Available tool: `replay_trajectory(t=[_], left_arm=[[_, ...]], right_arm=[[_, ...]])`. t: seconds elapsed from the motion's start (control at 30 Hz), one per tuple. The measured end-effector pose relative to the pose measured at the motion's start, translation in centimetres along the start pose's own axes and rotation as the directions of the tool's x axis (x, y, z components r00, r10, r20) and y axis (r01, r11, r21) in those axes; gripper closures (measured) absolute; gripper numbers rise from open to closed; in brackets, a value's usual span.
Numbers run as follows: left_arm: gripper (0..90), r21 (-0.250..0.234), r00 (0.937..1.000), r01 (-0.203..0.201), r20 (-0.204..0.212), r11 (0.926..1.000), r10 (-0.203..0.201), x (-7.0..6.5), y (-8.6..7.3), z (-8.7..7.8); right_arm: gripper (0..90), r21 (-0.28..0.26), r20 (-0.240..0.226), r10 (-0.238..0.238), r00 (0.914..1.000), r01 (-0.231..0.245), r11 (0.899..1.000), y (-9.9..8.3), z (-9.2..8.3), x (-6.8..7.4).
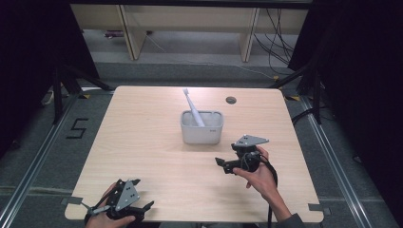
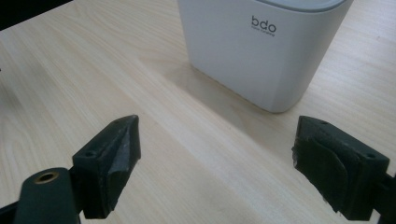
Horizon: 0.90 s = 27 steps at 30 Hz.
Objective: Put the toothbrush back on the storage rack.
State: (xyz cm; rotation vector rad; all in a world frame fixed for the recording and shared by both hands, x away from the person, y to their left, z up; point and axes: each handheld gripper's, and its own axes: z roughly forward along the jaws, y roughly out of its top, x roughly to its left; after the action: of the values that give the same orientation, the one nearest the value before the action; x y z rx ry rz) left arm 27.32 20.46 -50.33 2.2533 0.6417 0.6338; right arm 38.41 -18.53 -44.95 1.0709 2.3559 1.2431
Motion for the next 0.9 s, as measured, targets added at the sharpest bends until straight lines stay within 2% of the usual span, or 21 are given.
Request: replay_trajectory(t=[0.07,0.13,0.17,0.33,0.37,0.4,0.5,0.53,0.6,0.63,0.67,0.7,0.77,0.9], left_arm=[[15.0,0.008,1.0,-0.009,0.002,0.9999,0.009,0.1,0.0,-0.1],[15.0,-0.004,1.0,0.005,-0.004,1.0,-0.005,0.0,0.0,0.0],[15.0,-0.002,1.0,0.008,-0.003,1.0,-0.008,-0.1,0.0,0.0],[15.0,0.002,1.0,-0.002,-0.001,1.0,0.002,-0.1,0.0,0.0],[15.0,0.014,0.9999,-0.015,0.008,0.9998,0.015,0.0,0.0,0.0],[15.0,0.014,0.9999,-0.015,0.008,0.9998,0.015,0.0,0.0,0.0],[15.0,0.015,0.9998,-0.017,0.007,0.9997,0.017,0.0,0.0,-0.1],[15.0,0.015,0.9998,-0.017,0.007,0.9997,0.017,0.0,0.0,-0.1],[15.0,0.012,0.9999,-0.013,0.007,0.9998,0.013,0.0,0.0,0.0],[15.0,0.016,0.9998,-0.017,0.007,0.9997,0.017,0.0,0.0,-0.1],[15.0,0.016,0.9998,-0.017,0.007,0.9997,0.017,0.0,0.0,-0.1],[15.0,0.016,0.9998,-0.019,0.008,0.9997,0.019,0.0,0.0,-0.1],[15.0,0.016,0.9998,-0.019,0.004,0.9997,0.019,0.0,0.0,-0.1],[15.0,0.017,0.9998,-0.018,0.008,0.9997,0.017,0.0,0.0,-0.1]], right_arm=[[16.2,0.007,0.005,-0.017,0.9998,0.017,1.0,0.0,-0.1,-0.1],[16.2,0.003,-0.003,-0.024,0.9997,0.024,1.0,-0.2,0.0,0.0],[16.2,0.007,-0.003,-0.002,1.0,0.002,1.0,-0.4,0.0,0.3],[16.2,0.018,-0.008,-0.014,0.9999,0.014,1.0,-0.8,0.1,0.4],[16.2,0.022,-0.006,0.007,1.0,-0.007,1.0,-1.0,0.1,0.7],[16.2,0.022,-0.006,0.007,1.0,-0.007,1.0,-1.0,0.1,0.7],[16.2,0.031,-0.008,-0.021,0.9997,0.021,0.999,-1.4,0.2,0.7],[16.3,0.033,-0.008,0.006,0.9999,-0.006,0.999,-1.5,0.2,0.9],[16.3,0.037,-0.015,-0.008,0.9999,0.009,0.999,-1.6,0.2,0.9],[16.3,0.026,0.003,-0.044,0.999,0.044,0.999,-1.7,0.3,0.8],[16.3,0.039,-0.002,-0.021,0.9998,0.021,0.999,-1.8,0.2,1.0],[16.4,0.03,0.001,-0.034,0.9994,0.034,0.999,-1.9,0.2,0.9],[16.4,0.042,0.001,-0.021,0.9998,0.021,0.999,-2.1,0.1,1.1],[16.3,0.041,-0.006,-0.03,0.9995,0.03,0.999,-2.3,0.0,1.1]])
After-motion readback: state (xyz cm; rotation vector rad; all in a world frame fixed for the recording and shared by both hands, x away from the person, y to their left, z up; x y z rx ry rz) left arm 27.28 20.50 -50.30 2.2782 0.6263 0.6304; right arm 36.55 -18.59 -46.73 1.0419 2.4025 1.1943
